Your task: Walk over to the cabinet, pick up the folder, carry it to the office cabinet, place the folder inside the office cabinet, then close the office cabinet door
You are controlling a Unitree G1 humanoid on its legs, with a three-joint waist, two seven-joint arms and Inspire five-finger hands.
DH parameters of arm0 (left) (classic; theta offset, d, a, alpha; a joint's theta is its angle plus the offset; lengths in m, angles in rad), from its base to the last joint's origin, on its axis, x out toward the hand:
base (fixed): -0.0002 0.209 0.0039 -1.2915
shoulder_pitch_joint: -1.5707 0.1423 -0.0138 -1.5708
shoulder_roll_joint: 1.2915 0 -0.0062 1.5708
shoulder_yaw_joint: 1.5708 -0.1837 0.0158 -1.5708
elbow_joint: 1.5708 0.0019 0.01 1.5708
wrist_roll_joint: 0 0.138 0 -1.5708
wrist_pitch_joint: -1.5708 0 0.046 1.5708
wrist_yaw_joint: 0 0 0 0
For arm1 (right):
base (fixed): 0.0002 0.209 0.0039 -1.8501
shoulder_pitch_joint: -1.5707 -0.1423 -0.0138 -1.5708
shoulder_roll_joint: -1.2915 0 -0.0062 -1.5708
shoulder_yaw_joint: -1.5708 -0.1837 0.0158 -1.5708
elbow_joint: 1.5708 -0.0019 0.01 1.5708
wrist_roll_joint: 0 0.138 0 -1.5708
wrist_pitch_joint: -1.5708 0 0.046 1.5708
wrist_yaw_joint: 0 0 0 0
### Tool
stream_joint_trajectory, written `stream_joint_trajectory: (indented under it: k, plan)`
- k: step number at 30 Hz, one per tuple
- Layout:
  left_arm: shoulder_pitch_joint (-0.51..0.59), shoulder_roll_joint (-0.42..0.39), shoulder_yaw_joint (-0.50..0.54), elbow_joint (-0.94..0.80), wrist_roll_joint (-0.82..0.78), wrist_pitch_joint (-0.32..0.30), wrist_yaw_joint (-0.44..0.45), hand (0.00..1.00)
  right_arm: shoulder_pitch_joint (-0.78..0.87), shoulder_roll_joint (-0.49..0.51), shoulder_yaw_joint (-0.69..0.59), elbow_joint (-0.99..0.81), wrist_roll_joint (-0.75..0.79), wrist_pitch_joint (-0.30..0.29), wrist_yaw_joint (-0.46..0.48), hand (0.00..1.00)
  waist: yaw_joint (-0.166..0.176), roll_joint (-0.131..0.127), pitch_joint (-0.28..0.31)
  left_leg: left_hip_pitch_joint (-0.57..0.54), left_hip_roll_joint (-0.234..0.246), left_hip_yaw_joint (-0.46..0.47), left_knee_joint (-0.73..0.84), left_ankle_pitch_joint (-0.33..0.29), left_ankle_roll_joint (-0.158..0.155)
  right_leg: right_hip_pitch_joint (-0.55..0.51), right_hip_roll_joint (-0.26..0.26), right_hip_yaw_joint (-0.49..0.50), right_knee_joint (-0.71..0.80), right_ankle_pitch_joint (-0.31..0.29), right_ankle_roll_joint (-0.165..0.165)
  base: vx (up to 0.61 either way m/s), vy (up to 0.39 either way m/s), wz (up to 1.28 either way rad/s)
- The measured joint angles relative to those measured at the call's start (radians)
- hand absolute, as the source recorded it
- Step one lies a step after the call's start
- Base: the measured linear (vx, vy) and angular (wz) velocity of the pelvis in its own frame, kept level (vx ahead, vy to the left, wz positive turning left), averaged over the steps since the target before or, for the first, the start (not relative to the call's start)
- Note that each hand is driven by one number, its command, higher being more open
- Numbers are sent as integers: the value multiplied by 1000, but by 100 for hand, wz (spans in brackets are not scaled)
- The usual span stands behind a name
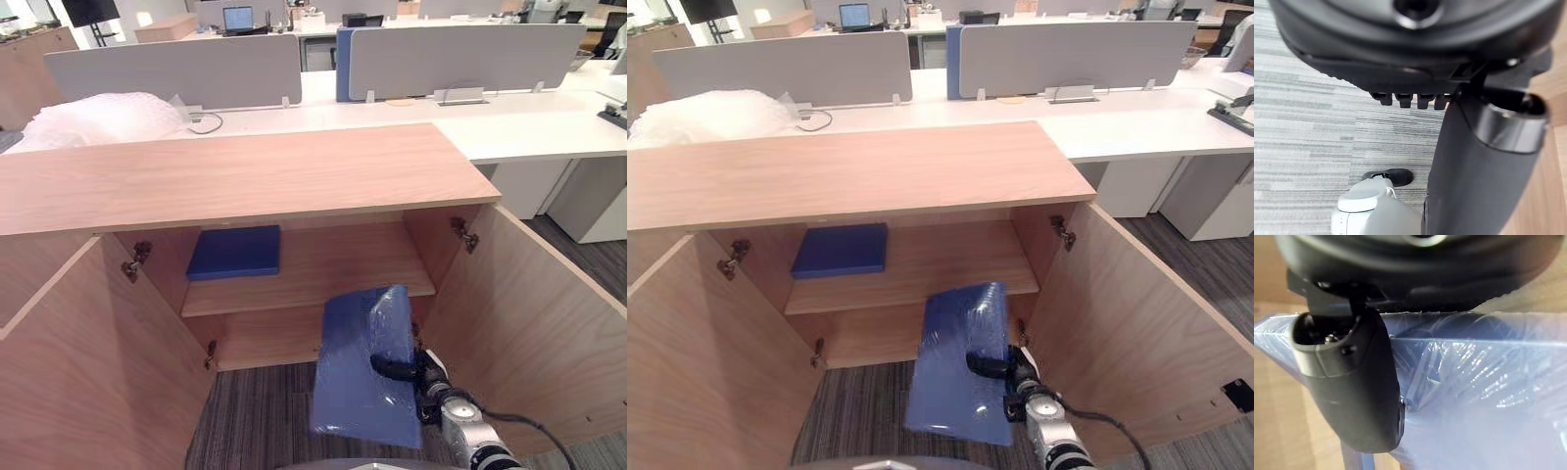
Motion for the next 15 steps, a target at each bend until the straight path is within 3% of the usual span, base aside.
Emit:
stream_joint_trajectory:
  k: [4, 11, 13, 15]
  plan:
    - [-3, -19, -11, -3, -5, 0, 14, 100, 1, 47, 39, 21, 213, 19, -1, 0, 5, -1, 7, 0, -3, -3, 0, 1, 1, 2, -3, -3, 0, 0, 0, 0, 0, 1]
    - [-3, -40, -28, -27, -27, 0, 57, 100, 71, 57, 40, -59, 327, 7, -5, 0, 4, -8, 27, -2, -11, -6, 11, -4, 2, 6, -14, -6, 6, -5, 8, -5, 5, 1]
    - [-5, -54, -22, -67, -43, 0, 65, 100, 103, 61, 39, -104, 328, 3, -10, 0, 3, -12, 66, -53, -1, -10, 133, -64, 1, 5, -15, -6, 26, -14, 5, -51, -11, 1]
    - [-5, -81, -10, -106, -52, 0, 76, 100, 144, 58, 39, -148, 327, 1, -12, 0, 2, 5, 94, -132, 24, -28, 307, -142, 2, 0, -7, -13, 53, -31, 3, -83, -8, 9]
